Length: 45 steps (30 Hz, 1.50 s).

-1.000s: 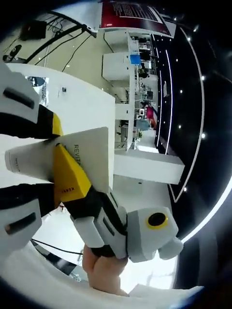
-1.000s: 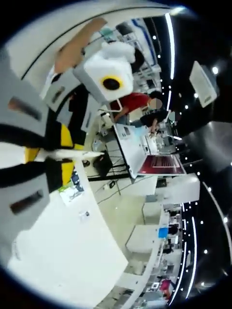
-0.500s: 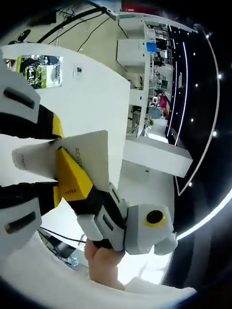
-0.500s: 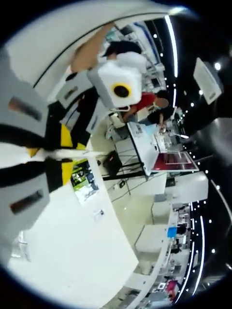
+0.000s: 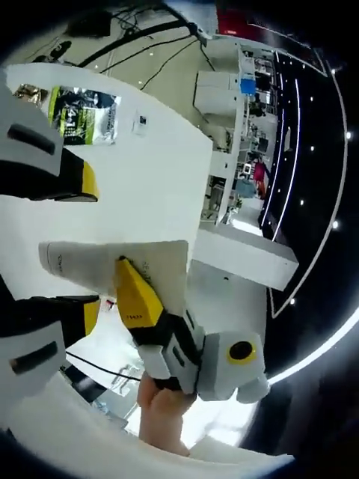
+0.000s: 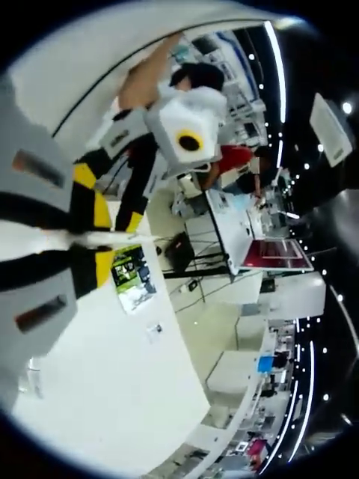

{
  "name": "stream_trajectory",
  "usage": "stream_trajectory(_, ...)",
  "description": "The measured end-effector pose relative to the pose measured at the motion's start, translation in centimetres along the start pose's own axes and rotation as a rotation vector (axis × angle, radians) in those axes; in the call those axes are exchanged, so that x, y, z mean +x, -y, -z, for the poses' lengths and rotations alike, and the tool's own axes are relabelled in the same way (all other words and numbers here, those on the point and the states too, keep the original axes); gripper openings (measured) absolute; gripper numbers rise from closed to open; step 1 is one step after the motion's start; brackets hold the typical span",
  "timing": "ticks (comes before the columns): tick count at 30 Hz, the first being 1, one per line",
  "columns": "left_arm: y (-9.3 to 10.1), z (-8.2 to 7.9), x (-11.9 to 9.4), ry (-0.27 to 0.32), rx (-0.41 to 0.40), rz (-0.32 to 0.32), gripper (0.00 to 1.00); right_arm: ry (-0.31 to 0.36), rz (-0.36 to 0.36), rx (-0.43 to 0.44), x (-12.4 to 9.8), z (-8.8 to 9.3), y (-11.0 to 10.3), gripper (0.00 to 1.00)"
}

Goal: Arrange the skincare products in the storage area until every visible bottle or jar stands upright without overlapping.

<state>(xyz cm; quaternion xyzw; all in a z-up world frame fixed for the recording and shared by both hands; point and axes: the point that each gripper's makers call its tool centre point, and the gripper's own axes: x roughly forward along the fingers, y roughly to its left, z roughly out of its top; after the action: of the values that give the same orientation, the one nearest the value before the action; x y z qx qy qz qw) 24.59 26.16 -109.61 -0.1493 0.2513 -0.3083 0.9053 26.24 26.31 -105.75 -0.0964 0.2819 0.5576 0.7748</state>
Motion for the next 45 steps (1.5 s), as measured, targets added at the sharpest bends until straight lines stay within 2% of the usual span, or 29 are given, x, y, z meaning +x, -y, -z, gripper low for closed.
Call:
stream_trajectory(2, -0.1, 0.0, -0.5, 0.018, -0.013, 0.001, 0.51, -0.002, 0.006, -0.013, -0.2, -0.3, 0.6, 0.05)
stream_trajectory(6, 0.0, 1.0, -1.2, 0.007, 0.001, 0.009, 0.51, 0.005, 0.04, -0.025, -0.6, -0.4, 2.3, 0.05)
stream_trajectory(9, -0.9, 2.0, -1.3, 0.01, -0.066, -0.016, 0.51, 0.013, 0.061, -0.02, -1.6, -0.5, 3.9, 0.05)
stream_trajectory(12, -0.8, 1.5, -1.1, 0.04, -0.104, -0.014, 0.51, 0.011, 0.083, -0.038, -2.8, -0.5, 5.7, 0.05)
stream_trajectory(16, 0.3, 1.2, -1.0, 0.037, -0.087, 0.002, 0.51, -0.006, 0.101, -0.071, -4.0, 0.4, 7.7, 0.05)
stream_trajectory(19, 0.4, 1.4, -0.9, 0.042, -0.097, 0.003, 0.5, -0.015, 0.103, -0.088, -4.7, 1.0, 9.0, 0.05)
stream_trajectory(22, 1.5, 2.0, -0.4, 0.017, -0.207, 0.037, 0.45, -0.019, 0.133, -0.077, -6.0, 1.4, 11.3, 0.05)
stream_trajectory(25, 2.6, 1.3, -0.1, 0.007, -0.177, 0.059, 0.36, 0.016, 0.155, -0.036, -7.2, 1.1, 13.6, 0.05)
stream_trajectory(27, 2.8, 1.0, 0.0, 0.001, -0.169, 0.054, 0.36, 0.029, 0.158, -0.016, -7.6, 1.1, 14.4, 0.05)
stream_trajectory(28, 3.0, 0.4, -0.1, 0.0, -0.17, 0.04, 0.37, 0.049, 0.172, 0.013, -8.3, 0.9, 15.8, 0.05)
stream_trajectory(31, 3.4, -0.3, -0.2, 0.019, -0.197, 0.022, 0.39, 0.084, 0.194, 0.006, -9.2, 0.4, 18.1, 0.06)
stream_trajectory(33, 3.8, -0.2, -0.1, -0.002, -0.208, 0.01, 0.4, 0.092, 0.201, -0.009, -9.3, 0.3, 19.3, 0.06)
stream_trajectory(35, 4.2, -0.7, -0.3, 0.007, -0.234, 0.009, 0.4, 0.097, 0.201, -0.013, -9.3, 0.4, 20.3, 0.06)
stream_trajectory(37, 4.5, -2.3, -0.5, 0.074, -0.275, 0.002, 0.4, 0.1, 0.199, -0.008, -9.0, 0.6, 21.6, 0.05)
stream_trajectory(40, 4.7, -3.3, -0.8, 0.109, -0.286, -0.028, 0.4, 0.084, 0.184, -0.032, -8.3, 1.0, 22.9, 0.06)
stream_trajectory(42, 5.0, -3.2, -1.0, 0.098, -0.287, -0.03, 0.4, 0.076, 0.183, -0.052, -7.8, 1.4, 23.7, 0.06)
stream_trajectory(45, 5.4, -2.4, -1.6, 0.04, -0.24, -0.041, 0.4, 0.052, 0.181, -0.072, -7.0, 2.5, 25.2, 0.06)
